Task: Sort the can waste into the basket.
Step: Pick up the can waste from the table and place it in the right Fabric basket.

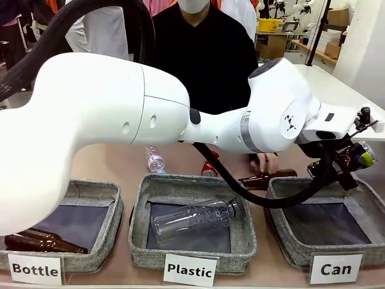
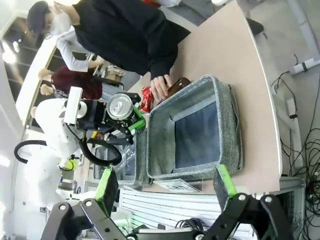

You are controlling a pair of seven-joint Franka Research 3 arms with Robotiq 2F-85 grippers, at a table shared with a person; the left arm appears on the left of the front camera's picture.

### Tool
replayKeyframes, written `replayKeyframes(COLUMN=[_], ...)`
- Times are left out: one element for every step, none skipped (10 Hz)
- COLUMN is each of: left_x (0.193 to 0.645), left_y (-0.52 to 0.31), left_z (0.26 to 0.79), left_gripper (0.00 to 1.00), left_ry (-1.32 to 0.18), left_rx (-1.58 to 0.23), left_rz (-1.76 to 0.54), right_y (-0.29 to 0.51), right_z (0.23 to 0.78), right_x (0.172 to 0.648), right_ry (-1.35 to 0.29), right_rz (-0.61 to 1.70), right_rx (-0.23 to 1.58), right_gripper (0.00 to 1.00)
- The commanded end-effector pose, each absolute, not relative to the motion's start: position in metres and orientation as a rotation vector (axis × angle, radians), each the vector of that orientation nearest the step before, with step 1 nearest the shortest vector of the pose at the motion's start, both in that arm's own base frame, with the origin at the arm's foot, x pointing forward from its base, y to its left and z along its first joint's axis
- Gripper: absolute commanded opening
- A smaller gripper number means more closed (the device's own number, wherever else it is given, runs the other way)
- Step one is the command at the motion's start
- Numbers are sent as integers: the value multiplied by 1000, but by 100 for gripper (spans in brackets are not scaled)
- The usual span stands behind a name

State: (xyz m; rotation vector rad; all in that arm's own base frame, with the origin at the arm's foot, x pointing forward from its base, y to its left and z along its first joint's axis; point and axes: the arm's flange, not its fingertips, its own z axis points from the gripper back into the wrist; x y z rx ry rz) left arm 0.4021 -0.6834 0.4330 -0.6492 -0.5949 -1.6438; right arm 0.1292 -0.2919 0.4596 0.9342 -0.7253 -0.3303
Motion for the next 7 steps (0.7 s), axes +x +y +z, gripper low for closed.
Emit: replayKeyframes(left_x=[404,403,404,402,401,400,398], left_y=[-697,-697,-697,-697,-696,-696,-696], left_z=[442,442,442,442,442,443,443], left_gripper=[100,100,100,84,93,100,100], left_ry=[-578,-579,-578,-579,-570,-569,-564], left_rx=[-655,-661,-671,-683,-705,-714,-717], left_rz=[-1656,-1654,-1653,-1653,-1658,-1664,-1672], right_y=[-294,-294,-294,-294,-294,-294,-294], right_z=[459,459,459,459,459,459,459], right_x=[125,125,125,125,125,125,125], right_ry=[-721,-721,-721,-721,-721,-721,-721], right_rz=[-338,-338,-338,-338,-338,-338,-338], right_rx=[934,934,934,934,934,934,934], right_gripper=[100,100,100,100,100,100,100])
